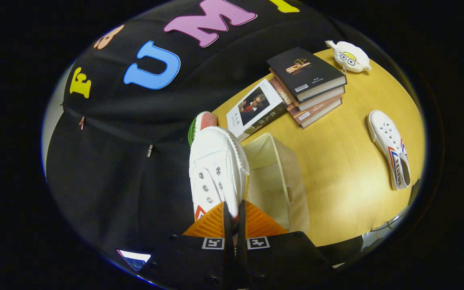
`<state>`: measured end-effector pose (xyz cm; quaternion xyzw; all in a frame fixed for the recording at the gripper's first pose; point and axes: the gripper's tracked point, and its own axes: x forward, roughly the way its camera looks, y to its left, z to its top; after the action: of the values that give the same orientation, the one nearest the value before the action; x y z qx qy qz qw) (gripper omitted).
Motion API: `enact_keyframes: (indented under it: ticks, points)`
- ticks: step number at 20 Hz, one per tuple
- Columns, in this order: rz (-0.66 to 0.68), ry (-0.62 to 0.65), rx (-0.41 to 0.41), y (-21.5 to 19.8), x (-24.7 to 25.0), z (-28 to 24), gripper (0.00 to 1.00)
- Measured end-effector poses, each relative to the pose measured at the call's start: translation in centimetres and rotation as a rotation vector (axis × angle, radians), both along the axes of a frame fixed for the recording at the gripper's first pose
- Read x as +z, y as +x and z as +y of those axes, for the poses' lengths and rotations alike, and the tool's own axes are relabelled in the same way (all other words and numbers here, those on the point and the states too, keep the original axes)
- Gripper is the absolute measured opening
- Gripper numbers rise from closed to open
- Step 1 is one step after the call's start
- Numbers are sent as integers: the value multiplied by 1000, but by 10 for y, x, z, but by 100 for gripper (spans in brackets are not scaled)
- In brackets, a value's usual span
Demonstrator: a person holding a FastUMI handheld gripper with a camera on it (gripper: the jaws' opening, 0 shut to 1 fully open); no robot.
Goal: Open the storage box then place both shoes into the box .Put the left shoe in first, then the right shoe, with the right side of both shoes facing outward in a uniform manner.
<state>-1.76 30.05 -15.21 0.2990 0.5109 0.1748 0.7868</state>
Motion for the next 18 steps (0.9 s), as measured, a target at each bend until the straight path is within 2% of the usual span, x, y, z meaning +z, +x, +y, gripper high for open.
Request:
enact_keyframes:
  ticks: [8, 18]
  points:
    - [46, -62, 79, -4, -41, 56, 6]
    - [110, -130, 66, -5, -74, 56, 7]
